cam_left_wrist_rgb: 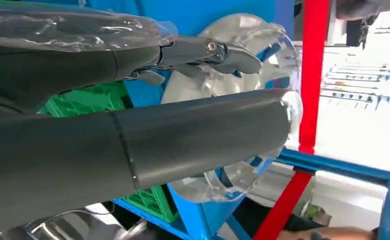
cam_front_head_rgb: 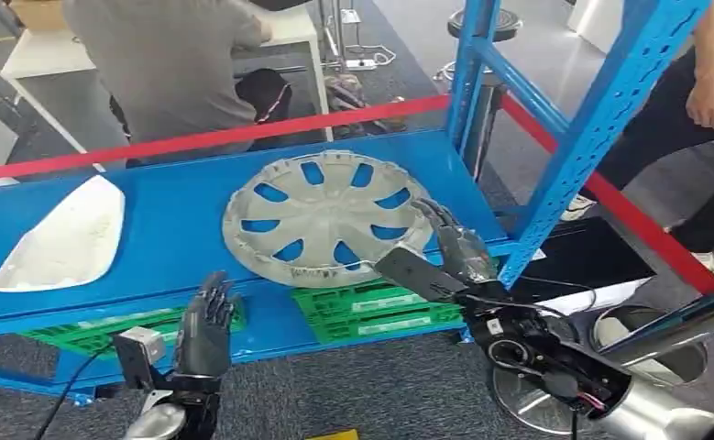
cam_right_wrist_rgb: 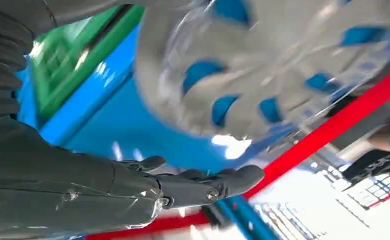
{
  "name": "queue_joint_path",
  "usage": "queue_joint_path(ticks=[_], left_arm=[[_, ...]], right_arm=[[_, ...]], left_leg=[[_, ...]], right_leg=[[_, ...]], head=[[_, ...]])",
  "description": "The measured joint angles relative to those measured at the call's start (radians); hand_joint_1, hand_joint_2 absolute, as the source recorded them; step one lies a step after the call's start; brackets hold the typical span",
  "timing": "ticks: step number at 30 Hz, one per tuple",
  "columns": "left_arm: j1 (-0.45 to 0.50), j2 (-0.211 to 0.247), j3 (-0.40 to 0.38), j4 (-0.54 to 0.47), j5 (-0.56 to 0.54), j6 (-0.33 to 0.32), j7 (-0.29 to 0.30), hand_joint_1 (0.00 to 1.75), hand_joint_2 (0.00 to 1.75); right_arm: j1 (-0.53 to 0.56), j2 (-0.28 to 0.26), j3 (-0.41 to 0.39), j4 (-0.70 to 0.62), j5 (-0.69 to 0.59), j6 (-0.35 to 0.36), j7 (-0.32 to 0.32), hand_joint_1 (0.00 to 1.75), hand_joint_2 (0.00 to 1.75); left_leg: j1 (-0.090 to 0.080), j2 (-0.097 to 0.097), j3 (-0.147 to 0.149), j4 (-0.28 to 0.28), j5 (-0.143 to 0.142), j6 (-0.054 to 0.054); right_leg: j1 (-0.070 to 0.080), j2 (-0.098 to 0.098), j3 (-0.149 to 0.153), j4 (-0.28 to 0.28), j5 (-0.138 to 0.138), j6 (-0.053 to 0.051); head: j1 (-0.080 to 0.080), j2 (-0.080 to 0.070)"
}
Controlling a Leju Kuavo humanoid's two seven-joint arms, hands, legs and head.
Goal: Take the parts from the cabinet and place them on the table.
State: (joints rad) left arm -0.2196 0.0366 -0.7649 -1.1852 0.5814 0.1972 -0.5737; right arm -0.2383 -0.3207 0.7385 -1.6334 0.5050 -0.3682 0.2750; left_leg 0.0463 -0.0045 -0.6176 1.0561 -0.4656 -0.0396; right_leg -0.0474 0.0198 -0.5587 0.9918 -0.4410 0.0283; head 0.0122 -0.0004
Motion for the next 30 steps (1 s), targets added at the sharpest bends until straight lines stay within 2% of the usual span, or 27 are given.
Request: queue_joint_path(ticks=[1,2,3,4,5,6,7,8,9,10,12,13,14,15,17,18,19,20,21,22,23,24,25,27,28,29,30], left_arm=[[0.001,0.000,0.001,0.000,-0.001,-0.002,0.000,0.00,0.00],[0.004,0.001,0.003,0.000,-0.002,-0.004,0.000,0.00,0.00],[0.007,0.002,0.006,0.000,-0.003,-0.007,0.001,0.00,0.00],[0.010,0.003,0.008,0.000,-0.003,-0.007,0.002,0.00,0.00],[0.012,0.004,0.010,0.000,-0.004,-0.008,0.002,0.00,0.00],[0.011,0.004,0.011,0.000,-0.005,-0.010,0.003,0.00,0.00],[0.011,0.004,0.014,-0.003,-0.006,-0.010,0.003,0.00,0.00],[0.010,0.005,0.016,-0.008,-0.007,-0.010,0.003,0.00,0.00],[0.010,0.005,0.018,-0.008,-0.008,-0.010,0.003,0.00,0.00],[0.008,0.004,0.018,-0.010,-0.009,-0.010,0.004,0.00,0.00],[0.010,0.005,0.018,-0.013,-0.009,-0.009,0.005,0.00,0.00],[0.010,0.004,0.019,-0.016,-0.009,-0.009,0.005,0.00,0.00],[0.010,0.003,0.020,-0.017,-0.010,-0.009,0.004,0.00,0.00],[0.009,0.002,0.021,-0.017,-0.010,-0.009,0.004,0.00,0.00],[0.012,0.003,0.021,-0.017,-0.010,-0.009,0.005,0.00,0.00],[0.015,0.003,0.021,-0.017,-0.010,-0.009,0.005,0.00,0.00],[0.016,0.003,0.021,-0.017,-0.010,-0.009,0.005,0.00,0.00],[0.016,0.003,0.021,-0.017,-0.011,-0.009,0.006,0.00,0.00],[0.016,0.003,0.021,-0.017,-0.012,-0.009,0.007,0.00,0.00],[0.016,0.003,0.021,-0.018,-0.012,-0.009,0.007,0.00,0.00],[0.016,0.003,0.021,-0.018,-0.013,-0.008,0.008,0.00,0.00],[0.016,0.003,0.022,-0.021,-0.013,-0.007,0.010,0.00,0.00],[0.016,0.004,0.022,-0.024,-0.013,-0.007,0.011,0.00,0.00],[0.016,0.004,0.022,-0.025,-0.013,-0.007,0.014,0.00,0.00],[0.016,0.005,0.023,-0.026,-0.013,-0.007,0.017,0.00,0.00],[0.016,0.005,0.023,-0.029,-0.013,-0.007,0.019,0.00,0.00],[0.014,0.005,0.023,-0.032,-0.013,-0.007,0.019,0.00,0.00]], right_arm=[[-0.008,-0.013,-0.002,-0.011,0.010,0.025,0.020,0.00,1.75],[-0.013,-0.025,-0.002,-0.021,0.015,0.044,0.033,0.00,1.75],[-0.015,-0.036,-0.002,-0.032,0.018,0.062,0.044,0.00,1.75],[-0.019,-0.046,-0.002,-0.042,0.019,0.079,0.052,0.00,1.75],[-0.026,-0.055,-0.002,-0.052,0.023,0.098,0.060,0.00,1.75],[-0.035,-0.060,-0.001,-0.060,0.026,0.118,0.067,0.00,1.75],[-0.044,-0.068,0.001,-0.069,0.028,0.136,0.074,0.00,1.75],[-0.051,-0.073,0.002,-0.076,0.028,0.149,0.079,0.00,1.75],[-0.058,-0.077,0.003,-0.079,0.028,0.162,0.082,0.00,1.75],[-0.062,-0.086,0.005,-0.081,0.028,0.176,0.088,0.00,1.75],[-0.069,-0.092,0.011,-0.089,0.027,0.198,0.093,0.00,1.75],[-0.077,-0.096,0.015,-0.092,0.025,0.213,0.098,0.00,1.75],[-0.085,-0.100,0.018,-0.093,0.021,0.227,0.102,0.00,1.75],[-0.098,-0.105,0.022,-0.092,0.014,0.243,0.106,0.00,1.75],[-0.114,-0.113,0.028,-0.091,0.001,0.268,0.115,0.00,1.75],[-0.116,-0.116,0.032,-0.090,-0.007,0.281,0.120,0.00,1.75],[-0.119,-0.118,0.035,-0.088,-0.014,0.289,0.124,0.00,1.75],[-0.125,-0.121,0.040,-0.085,-0.022,0.297,0.125,0.00,1.75],[-0.135,-0.124,0.044,-0.083,-0.033,0.306,0.127,0.00,1.75],[-0.146,-0.126,0.049,-0.080,-0.045,0.313,0.128,0.00,1.75],[-0.157,-0.128,0.054,-0.078,-0.055,0.321,0.129,0.00,1.75],[-0.166,-0.129,0.059,-0.072,-0.069,0.329,0.129,0.00,1.75],[-0.168,-0.130,0.064,-0.069,-0.087,0.341,0.130,0.00,1.75],[-0.172,-0.132,0.073,-0.060,-0.114,0.361,0.131,0.00,1.75],[-0.179,-0.132,0.078,-0.056,-0.125,0.370,0.131,0.00,1.75],[-0.186,-0.132,0.084,-0.052,-0.135,0.376,0.131,0.00,1.75],[-0.191,-0.132,0.087,-0.047,-0.144,0.379,0.130,0.00,1.75]], left_leg=[[-0.004,0.000,-0.045,0.095,-0.041,0.002],[-0.008,0.000,-0.086,0.178,-0.070,0.005],[-0.012,0.000,-0.116,0.233,-0.082,0.011],[-0.018,0.000,-0.124,0.240,-0.073,0.019],[-0.026,0.000,-0.105,0.195,-0.041,0.034],[-0.037,-0.001,-0.067,0.112,0.003,0.052],[-0.049,-0.002,-0.019,0.012,0.046,0.074],[-0.063,-0.001,0.017,-0.066,0.063,0.098],[-0.063,0.008,0.022,-0.076,0.056,0.097],[-0.070,0.009,0.022,-0.087,0.063,0.088],[-0.072,0.007,0.022,-0.091,0.066,0.086],[-0.062,0.006,0.031,-0.112,0.076,0.084],[-0.058,0.007,0.039,-0.125,0.083,0.080],[-0.057,0.008,0.041,-0.130,0.084,0.085],[-0.057,0.009,0.040,-0.130,0.086,0.086],[-0.057,0.009,0.039,-0.129,0.085,0.086],[-0.056,0.008,0.039,-0.128,0.085,0.086],[-0.055,0.008,0.039,-0.126,0.085,0.085],[-0.054,0.007,0.039,-0.123,0.083,0.082],[-0.052,0.007,0.039,-0.116,0.080,0.078],[-0.053,0.006,0.036,-0.106,0.075,0.070],[-0.059,0.005,0.029,-0.098,0.072,0.065],[-0.059,0.004,0.025,-0.096,0.075,0.061],[-0.058,0.003,0.025,-0.101,0.081,0.052],[-0.057,0.003,0.023,-0.099,0.081,0.049],[-0.053,0.002,0.019,-0.085,0.069,0.041],[-0.053,0.002,-0.003,-0.038,0.035,0.032]], right_leg=[[0.003,-0.001,-0.003,0.000,0.001,-0.003],[0.008,-0.002,-0.005,0.000,0.002,-0.004],[0.013,-0.002,-0.006,0.000,0.002,-0.007],[0.020,-0.002,-0.006,0.000,0.002,-0.009],[0.026,-0.002,-0.006,0.000,0.002,-0.011],[0.032,0.000,-0.005,0.000,0.002,-0.012],[0.038,0.000,-0.003,-0.001,0.002,-0.013],[0.034,-0.001,-0.003,-0.002,0.002,-0.014],[0.044,-0.001,-0.006,-0.004,0.002,-0.013],[0.038,-0.003,-0.007,-0.004,0.002,-0.012],[0.035,-0.006,-0.005,-0.013,0.006,-0.003],[0.043,-0.007,-0.003,-0.015,0.004,0.002],[0.038,-0.010,-0.006,0.003,-0.007,0.005],[0.038,-0.010,-0.026,0.048,-0.041,0.009],[0.036,-0.010,-0.102,0.217,-0.124,0.018],[0.034,-0.011,-0.131,0.281,-0.144,0.022],[0.032,-0.011,-0.138,0.295,-0.138,0.024],[0.029,-0.011,-0.123,0.264,-0.111,0.026],[0.026,-0.013,-0.090,0.196,-0.070,0.028],[0.023,-0.014,-0.041,0.097,-0.022,0.032],[0.018,-0.015,0.002,0.002,0.005,0.037],[0.027,-0.010,0.007,-0.007,-0.008,0.028],[0.024,-0.007,0.003,-0.008,-0.002,0.009],[0.031,-0.007,0.000,-0.007,0.000,-0.003],[0.027,-0.008,0.000,-0.011,0.005,-0.011],[0.023,-0.010,0.000,-0.013,0.009,-0.017],[0.022,-0.010,-0.002,-0.013,0.010,-0.021]], head=[[-0.004,0.000],[-0.006,0.000],[-0.008,0.000],[-0.008,0.000],[-0.010,0.000],[-0.011,0.000],[-0.010,0.000],[-0.009,0.000],[-0.003,0.000],[-0.005,0.000],[-0.007,0.000],[-0.006,0.000],[-0.004,0.000],[0.002,0.000],[0.015,0.000],[0.018,0.000],[0.020,0.000],[0.025,0.000],[0.028,0.000],[0.030,0.000],[0.035,0.000],[0.039,0.000],[0.035,0.000],[0.025,0.000],[0.026,0.000],[0.025,0.000],[0.014,0.000]])
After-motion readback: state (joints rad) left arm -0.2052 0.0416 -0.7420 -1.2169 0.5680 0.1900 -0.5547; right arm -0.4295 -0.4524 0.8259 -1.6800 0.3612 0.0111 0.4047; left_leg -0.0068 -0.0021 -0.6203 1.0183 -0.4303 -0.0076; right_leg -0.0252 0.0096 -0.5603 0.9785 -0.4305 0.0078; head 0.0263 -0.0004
